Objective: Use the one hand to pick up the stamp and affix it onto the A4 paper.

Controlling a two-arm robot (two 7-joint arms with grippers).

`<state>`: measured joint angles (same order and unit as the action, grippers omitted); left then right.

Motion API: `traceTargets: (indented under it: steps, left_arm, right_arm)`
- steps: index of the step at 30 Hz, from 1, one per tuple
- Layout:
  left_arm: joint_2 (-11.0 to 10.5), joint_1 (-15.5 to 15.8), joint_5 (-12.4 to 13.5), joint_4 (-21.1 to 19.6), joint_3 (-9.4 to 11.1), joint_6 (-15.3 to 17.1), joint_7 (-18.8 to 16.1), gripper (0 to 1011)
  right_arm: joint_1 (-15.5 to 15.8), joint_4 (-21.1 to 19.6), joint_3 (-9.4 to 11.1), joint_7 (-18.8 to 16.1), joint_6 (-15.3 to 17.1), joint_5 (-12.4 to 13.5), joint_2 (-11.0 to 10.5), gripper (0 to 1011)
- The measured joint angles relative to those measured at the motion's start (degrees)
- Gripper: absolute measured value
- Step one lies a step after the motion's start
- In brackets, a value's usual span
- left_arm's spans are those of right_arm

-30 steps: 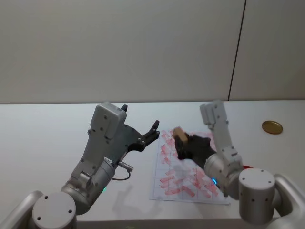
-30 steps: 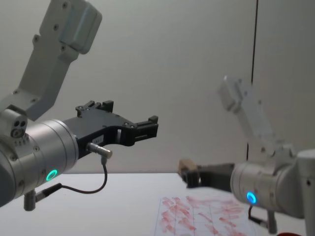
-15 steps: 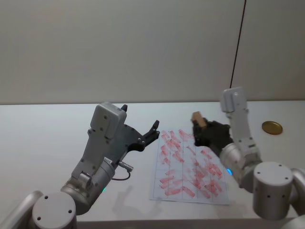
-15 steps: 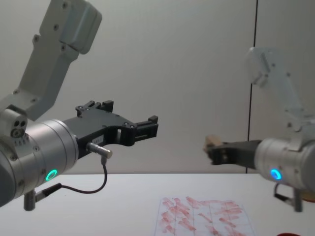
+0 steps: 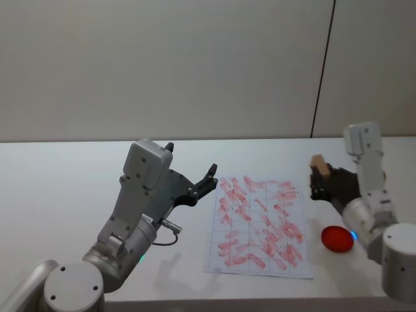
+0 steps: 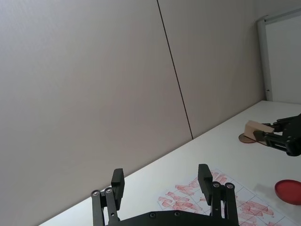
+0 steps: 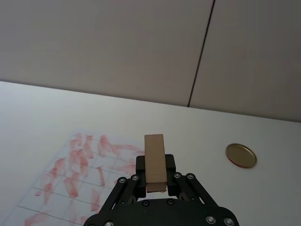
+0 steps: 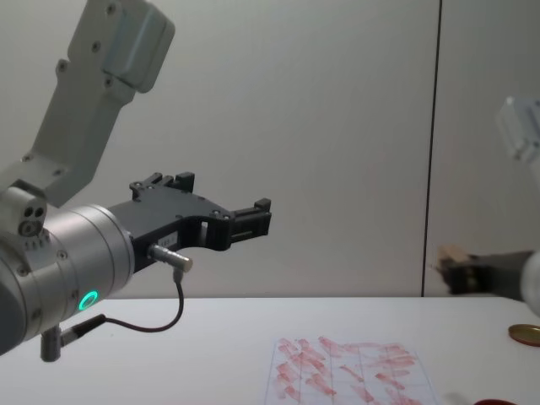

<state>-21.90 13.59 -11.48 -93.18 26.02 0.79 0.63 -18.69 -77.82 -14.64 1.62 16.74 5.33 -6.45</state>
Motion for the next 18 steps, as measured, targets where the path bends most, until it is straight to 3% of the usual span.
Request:
traceTargets:
  steps: [18]
  left_arm:
    - [0.00, 0.00, 0.00, 0.00, 0.00, 0.00, 0.00, 993]
  right_arm:
    - [-0.16, 6.95, 2.61, -2.06, 0.18, 0.43, -2.09, 220]
